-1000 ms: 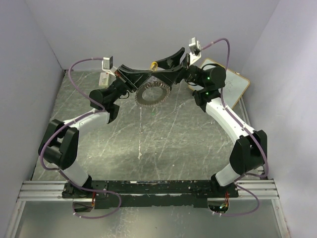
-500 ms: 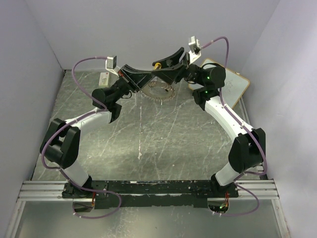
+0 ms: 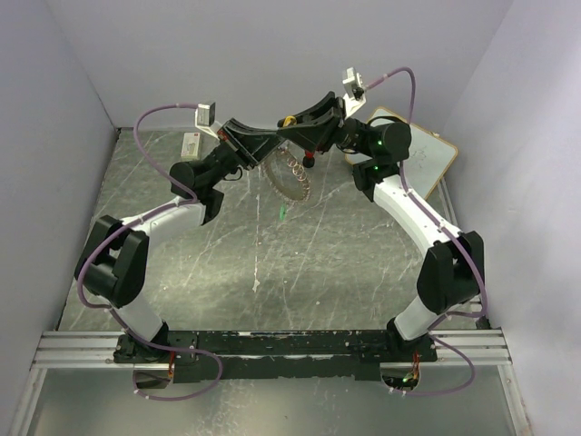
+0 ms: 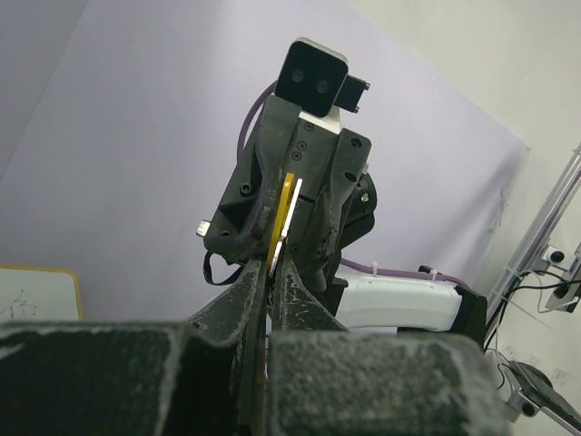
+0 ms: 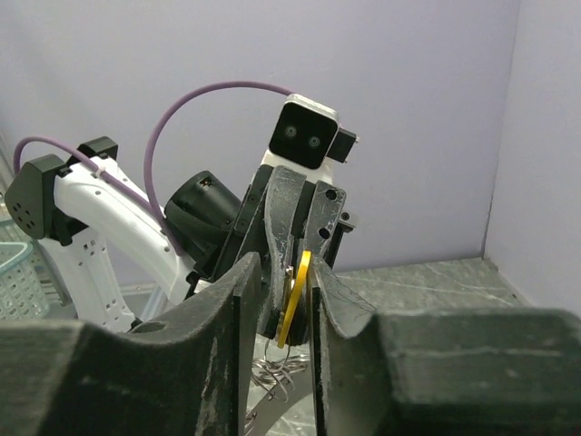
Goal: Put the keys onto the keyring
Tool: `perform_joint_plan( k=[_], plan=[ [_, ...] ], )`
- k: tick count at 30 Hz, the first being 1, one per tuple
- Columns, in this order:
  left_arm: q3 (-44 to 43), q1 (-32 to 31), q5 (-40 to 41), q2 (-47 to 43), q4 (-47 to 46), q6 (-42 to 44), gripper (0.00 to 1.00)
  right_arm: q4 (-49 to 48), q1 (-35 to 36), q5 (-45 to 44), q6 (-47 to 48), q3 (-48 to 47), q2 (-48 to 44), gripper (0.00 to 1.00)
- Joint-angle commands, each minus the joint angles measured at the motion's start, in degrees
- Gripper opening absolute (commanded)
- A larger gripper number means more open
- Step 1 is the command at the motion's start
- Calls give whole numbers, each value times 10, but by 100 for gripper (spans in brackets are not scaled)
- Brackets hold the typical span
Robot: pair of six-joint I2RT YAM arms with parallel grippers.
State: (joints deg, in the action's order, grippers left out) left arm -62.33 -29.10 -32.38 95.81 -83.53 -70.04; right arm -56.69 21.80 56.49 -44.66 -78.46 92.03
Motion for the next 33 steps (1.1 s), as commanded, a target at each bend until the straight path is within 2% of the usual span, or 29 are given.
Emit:
perform_joint_plan(
  k=[1,6,12,17,24,26,31,33],
  plan=[
    [-27,-4,-1,6,-26,-2,7,-29,-6,15,-16,-13,8,25],
    [-25,-4,-1,5,-26,0,7,-33,-8,15,-20,-10,6,10],
    [-22,-3,0,2,-25,3,7,-33,-11,16,-21,-5,1,0],
    [-21,-3,1,-2,-19,9,7,-37,-13,13,-24,6,-7,0],
    [-16,4,-7,9,-48,-5,9,9,-13,-13,18,30,-46,0],
    [-13,4,-9,11,-57,-9,13,27,-13,-21,35,35,-55,0],
    [-16,4,-13,28,-80,-25,33,46,-13,-32,56,41,-67,0],
    [-14,5,-14,33,-88,-27,38,53,-13,-35,60,40,-70,0]
  ],
)
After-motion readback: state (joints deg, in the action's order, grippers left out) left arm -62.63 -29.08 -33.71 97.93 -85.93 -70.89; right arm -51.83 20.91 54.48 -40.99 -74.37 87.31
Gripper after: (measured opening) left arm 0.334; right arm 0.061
